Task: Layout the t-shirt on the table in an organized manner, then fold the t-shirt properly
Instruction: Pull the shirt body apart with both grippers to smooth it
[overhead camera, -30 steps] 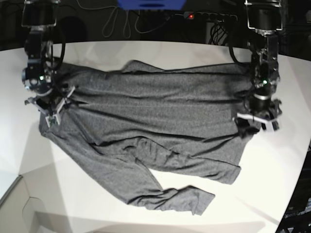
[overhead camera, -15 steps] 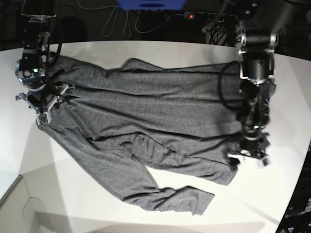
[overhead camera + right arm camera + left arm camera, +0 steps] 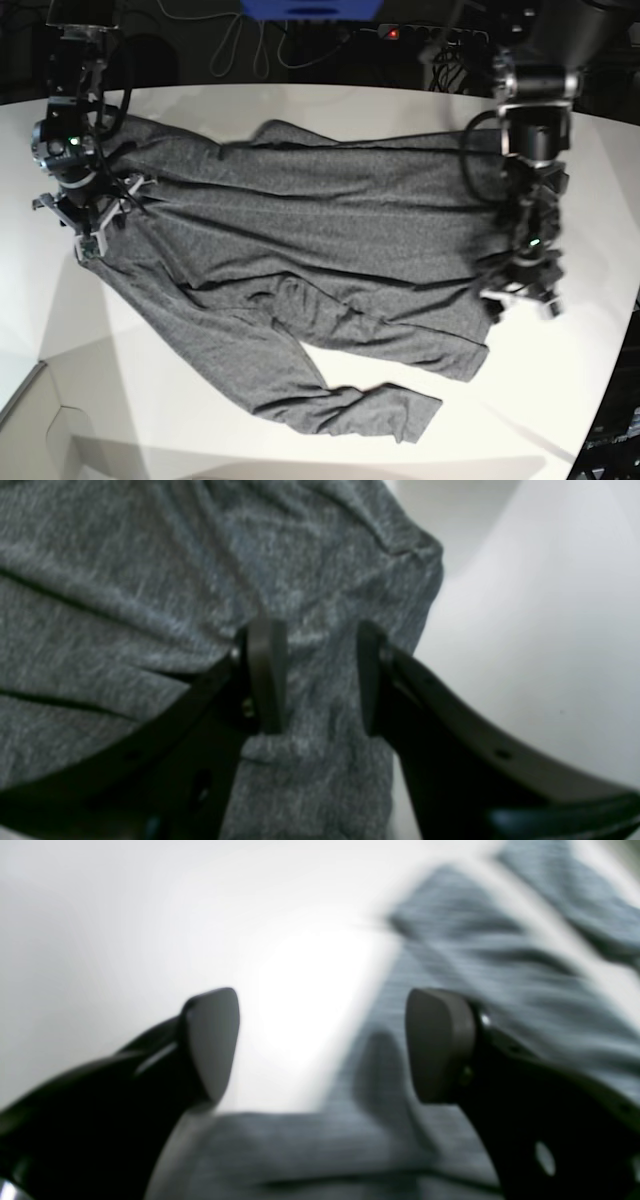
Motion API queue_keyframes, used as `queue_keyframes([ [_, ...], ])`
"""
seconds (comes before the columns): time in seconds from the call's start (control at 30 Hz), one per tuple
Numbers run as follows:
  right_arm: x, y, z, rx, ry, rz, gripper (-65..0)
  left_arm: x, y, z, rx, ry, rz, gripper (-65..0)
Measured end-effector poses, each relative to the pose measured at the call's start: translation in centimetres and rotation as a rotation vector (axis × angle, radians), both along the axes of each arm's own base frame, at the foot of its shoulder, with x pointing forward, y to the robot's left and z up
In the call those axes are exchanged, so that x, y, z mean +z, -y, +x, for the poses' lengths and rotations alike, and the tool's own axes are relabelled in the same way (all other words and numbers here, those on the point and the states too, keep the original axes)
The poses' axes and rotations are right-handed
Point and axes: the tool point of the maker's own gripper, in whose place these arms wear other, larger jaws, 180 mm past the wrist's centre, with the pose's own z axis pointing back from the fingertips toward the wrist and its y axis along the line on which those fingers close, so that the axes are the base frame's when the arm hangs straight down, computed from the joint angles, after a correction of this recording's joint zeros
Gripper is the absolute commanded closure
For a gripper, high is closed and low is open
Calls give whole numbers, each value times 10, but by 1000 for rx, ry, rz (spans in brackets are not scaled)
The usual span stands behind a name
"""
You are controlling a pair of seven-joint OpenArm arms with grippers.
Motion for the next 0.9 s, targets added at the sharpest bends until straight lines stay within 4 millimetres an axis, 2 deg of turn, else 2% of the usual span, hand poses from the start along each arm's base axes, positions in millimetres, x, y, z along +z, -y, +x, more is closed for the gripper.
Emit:
queue_keyframes([
  [0.07, 0, 0, 1, 0, 4, 2, -237, -2, -23, -12, 22, -5, 43, -504],
  [0.17, -2, -3, 1, 8, -2, 4, -237, -4, -34, -21, 32, -18, 63, -504],
  [0.27, -8, -12, 2, 28, -16, 19, -237, -4, -33, -24, 28, -19, 67, -504],
  [0.37, -8, -10, 2, 26, -14, 13, -236, 6, -28, -32, 35, -9, 37, -502],
  [0.4, -8, -11, 2, 31, -17, 12, -235, 11, -24, -35, 32, -8, 27, -502],
  [0.47, -10, -16, 2, 43, -20, 16, -235, 39, -7, -31, 6, 78, 30, -493],
  [0.53, -9, -20, 4, 47, -11, 32, -235, 81, 14, -15, -36, 199, 31, -419],
  [0.6, -10, -17, 2, 44, -21, 20, -235, 124, 35, 5, -84, 305, 22, -285],
  [0.67, -9, -16, 3, 43, -18, 19, -235, 136, 51, 17, -136, 292, 7, -152],
  [0.7, -9, -16, 3, 43, -15, 18, -234, 136, 58, 21, -144, 287, -5, -79],
  [0.73, -9, -14, 3, 40, -16, 17, -234, 125, 65, 23, -155, 256, -26, -2],
  [0.8, -9, -14, 2, 38, -18, 17, -234, 88, 78, 25, -165, 139, -64, 0],
  [0.83, -10, -14, 2, 38, -19, 16, -234, 74, 85, 24, -169, 98, -80, -20],
  [0.9, -9, -15, 3, 39, -16, 19, -234, 56, 98, 26, -193, 51, -98, -14],
])
